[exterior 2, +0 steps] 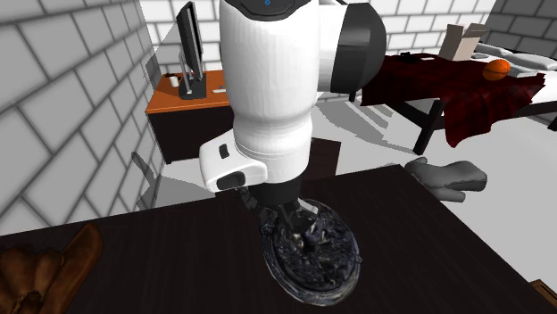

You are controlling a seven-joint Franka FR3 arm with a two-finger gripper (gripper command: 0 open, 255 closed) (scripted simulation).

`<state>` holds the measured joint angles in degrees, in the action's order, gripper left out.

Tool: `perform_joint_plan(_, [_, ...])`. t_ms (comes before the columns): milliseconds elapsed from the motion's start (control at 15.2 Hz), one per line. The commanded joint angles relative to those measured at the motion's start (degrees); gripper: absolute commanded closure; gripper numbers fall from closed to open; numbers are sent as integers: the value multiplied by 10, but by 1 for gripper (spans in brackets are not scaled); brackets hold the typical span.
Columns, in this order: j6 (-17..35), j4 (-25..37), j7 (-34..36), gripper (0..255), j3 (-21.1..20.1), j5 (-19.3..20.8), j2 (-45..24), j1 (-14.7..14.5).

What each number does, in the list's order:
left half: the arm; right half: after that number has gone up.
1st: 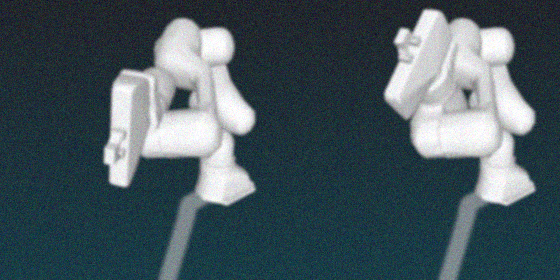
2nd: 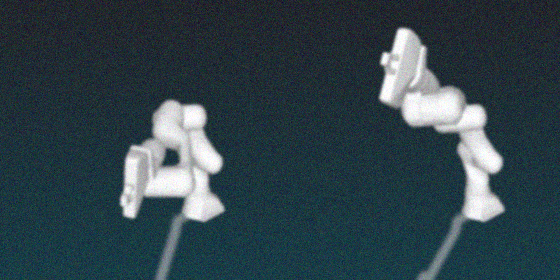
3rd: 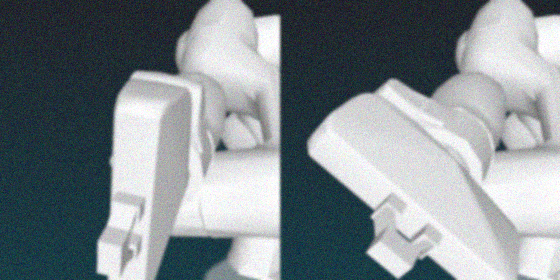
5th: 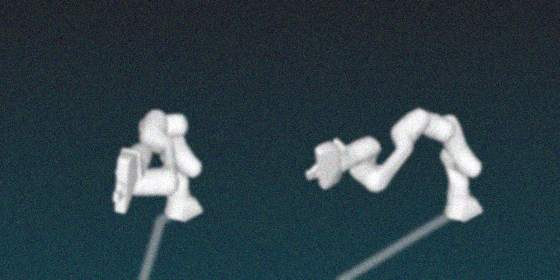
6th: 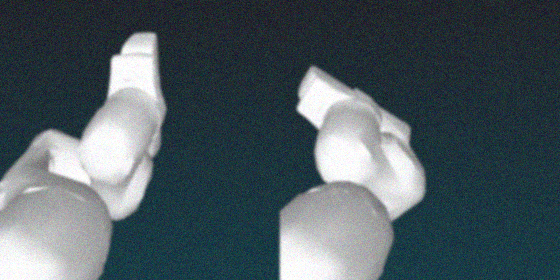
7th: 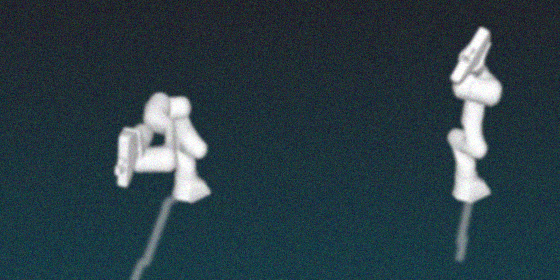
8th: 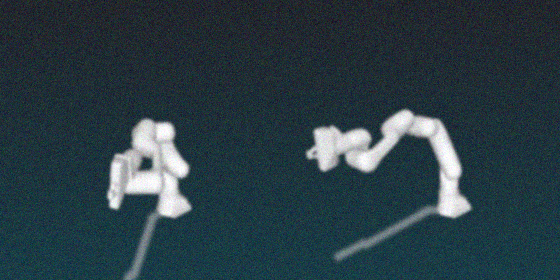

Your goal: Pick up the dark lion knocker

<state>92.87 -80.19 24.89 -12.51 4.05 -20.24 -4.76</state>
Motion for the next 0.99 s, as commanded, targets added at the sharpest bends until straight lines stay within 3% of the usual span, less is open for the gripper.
perform_joint_plan(0, [0, -1, 0, 255, 0, 0, 0, 0])
perform_joint_plan(396, [0, -1, 0, 255, 0, 0, 0, 0])
perform_joint_plan(924, [-66, 74, -1, 255, -1, 1, -9, -4])
